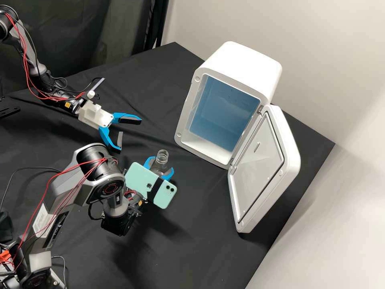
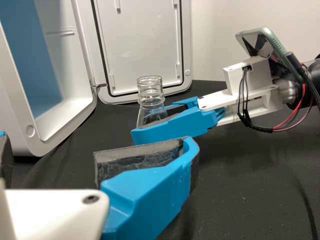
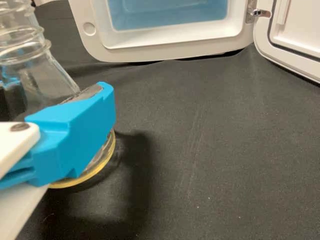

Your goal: Place the flask in the incubator

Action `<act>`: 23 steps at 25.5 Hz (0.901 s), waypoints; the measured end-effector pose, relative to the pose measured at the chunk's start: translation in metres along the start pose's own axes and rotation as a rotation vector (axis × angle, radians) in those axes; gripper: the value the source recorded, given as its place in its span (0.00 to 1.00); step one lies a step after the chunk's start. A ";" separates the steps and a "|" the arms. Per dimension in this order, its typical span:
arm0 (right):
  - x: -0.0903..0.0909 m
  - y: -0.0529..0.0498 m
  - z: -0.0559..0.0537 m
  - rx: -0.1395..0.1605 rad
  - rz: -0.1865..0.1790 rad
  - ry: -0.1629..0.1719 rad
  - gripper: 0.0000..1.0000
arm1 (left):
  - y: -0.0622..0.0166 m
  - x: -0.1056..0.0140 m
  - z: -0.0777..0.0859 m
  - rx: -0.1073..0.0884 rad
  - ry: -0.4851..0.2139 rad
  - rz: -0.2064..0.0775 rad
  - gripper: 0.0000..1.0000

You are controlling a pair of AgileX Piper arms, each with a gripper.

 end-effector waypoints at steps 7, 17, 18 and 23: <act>0.000 0.000 0.000 0.000 0.000 0.000 0.00 | 0.0000 0.000 0.000 0.000 0.000 0.000 1.00; 0.003 0.002 -0.002 -0.001 0.013 0.003 0.00 | 0.0000 0.000 0.000 0.000 0.000 0.000 1.00; 0.005 0.003 -0.002 -0.002 0.019 -0.001 0.00 | 0.0000 0.000 0.000 0.000 0.000 0.000 1.00; 0.016 0.011 0.005 0.009 0.068 -0.034 0.00 | 0.0000 0.000 0.000 0.000 0.000 0.000 1.00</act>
